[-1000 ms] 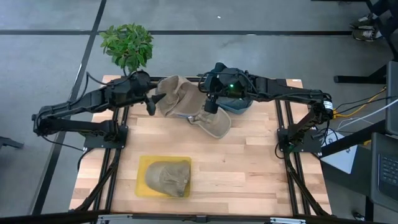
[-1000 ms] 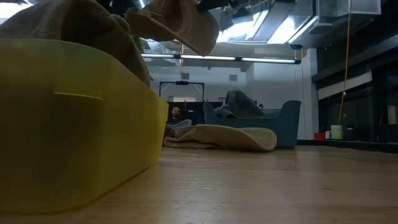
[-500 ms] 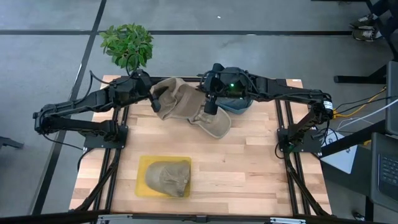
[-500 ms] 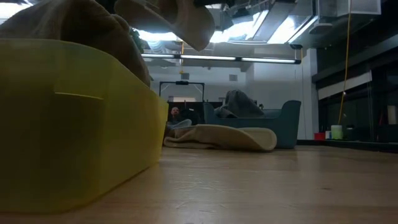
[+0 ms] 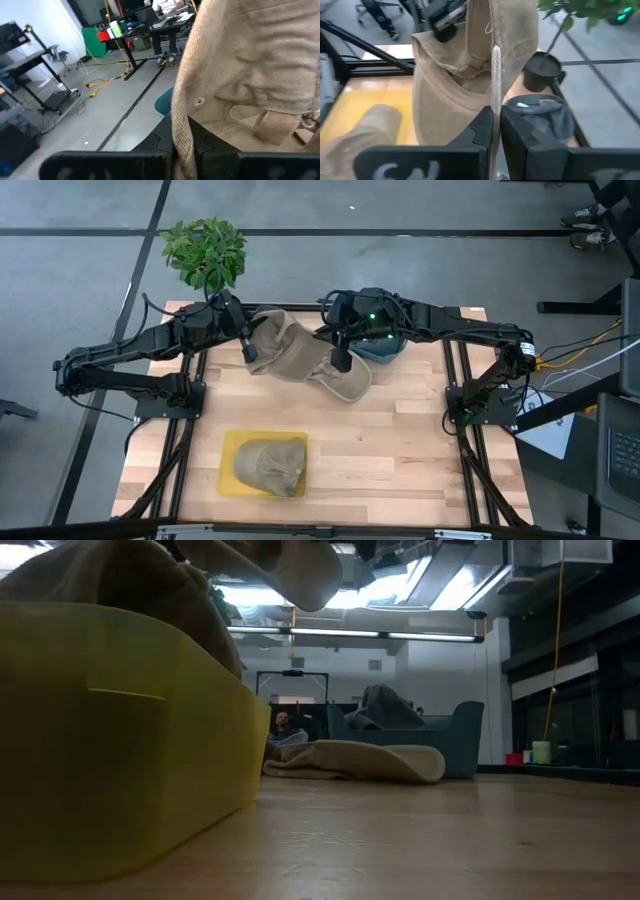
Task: Pick & Place hat
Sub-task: Put the bottom brown cap into the yellow bin
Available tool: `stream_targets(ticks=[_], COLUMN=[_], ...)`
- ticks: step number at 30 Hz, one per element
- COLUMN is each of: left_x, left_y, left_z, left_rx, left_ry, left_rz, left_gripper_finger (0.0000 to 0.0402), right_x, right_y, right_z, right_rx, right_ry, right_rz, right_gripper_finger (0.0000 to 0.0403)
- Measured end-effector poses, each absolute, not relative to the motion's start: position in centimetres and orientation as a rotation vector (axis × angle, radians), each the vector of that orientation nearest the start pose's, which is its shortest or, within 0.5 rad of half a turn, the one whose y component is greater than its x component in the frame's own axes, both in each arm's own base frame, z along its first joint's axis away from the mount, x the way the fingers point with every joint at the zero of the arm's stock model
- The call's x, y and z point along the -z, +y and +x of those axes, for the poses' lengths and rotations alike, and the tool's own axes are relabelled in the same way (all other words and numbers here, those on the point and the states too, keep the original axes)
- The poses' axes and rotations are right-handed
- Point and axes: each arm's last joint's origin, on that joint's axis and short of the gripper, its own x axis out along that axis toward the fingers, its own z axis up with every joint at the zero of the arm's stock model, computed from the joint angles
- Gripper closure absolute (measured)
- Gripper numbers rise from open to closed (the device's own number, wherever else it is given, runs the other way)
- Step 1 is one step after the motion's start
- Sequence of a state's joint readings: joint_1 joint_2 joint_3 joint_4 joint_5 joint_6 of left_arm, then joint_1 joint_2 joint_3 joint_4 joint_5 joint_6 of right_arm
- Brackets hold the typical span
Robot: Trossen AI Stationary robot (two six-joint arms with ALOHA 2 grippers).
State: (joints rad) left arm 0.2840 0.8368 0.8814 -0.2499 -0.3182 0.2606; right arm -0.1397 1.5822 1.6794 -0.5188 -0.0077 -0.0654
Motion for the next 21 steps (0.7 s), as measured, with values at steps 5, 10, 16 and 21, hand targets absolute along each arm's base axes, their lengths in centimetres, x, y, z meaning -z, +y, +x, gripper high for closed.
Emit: stream_targets(ticks=[5,10,16,21], left_x=[-35.1,-35.1,-35.2,-35.4], left_y=[5.8,5.8,5.8,5.8], left_z=[16.9,16.9,16.7,16.6], left_rx=[-0.555,-0.536,-0.530,-0.554], left_ry=[0.300,0.329,0.328,0.314], left_rz=[0.309,0.412,0.443,0.425], left_gripper_finger=[0.0396,0.0396,0.0395,0.0396], right_x=[-41.1,-40.8,-40.8,-40.6], right_y=[-5.1,-5.6,-6.4,-6.5], right_z=[34.5,34.3,34.1,33.9], right_rx=[0.048,-0.007,-0.079,-0.113], right_ry=[0.428,0.455,0.456,0.478], right_rz=[0.044,0.126,0.216,0.243], right_gripper_finger=[0.0369,0.0368,0.0366,0.0341])
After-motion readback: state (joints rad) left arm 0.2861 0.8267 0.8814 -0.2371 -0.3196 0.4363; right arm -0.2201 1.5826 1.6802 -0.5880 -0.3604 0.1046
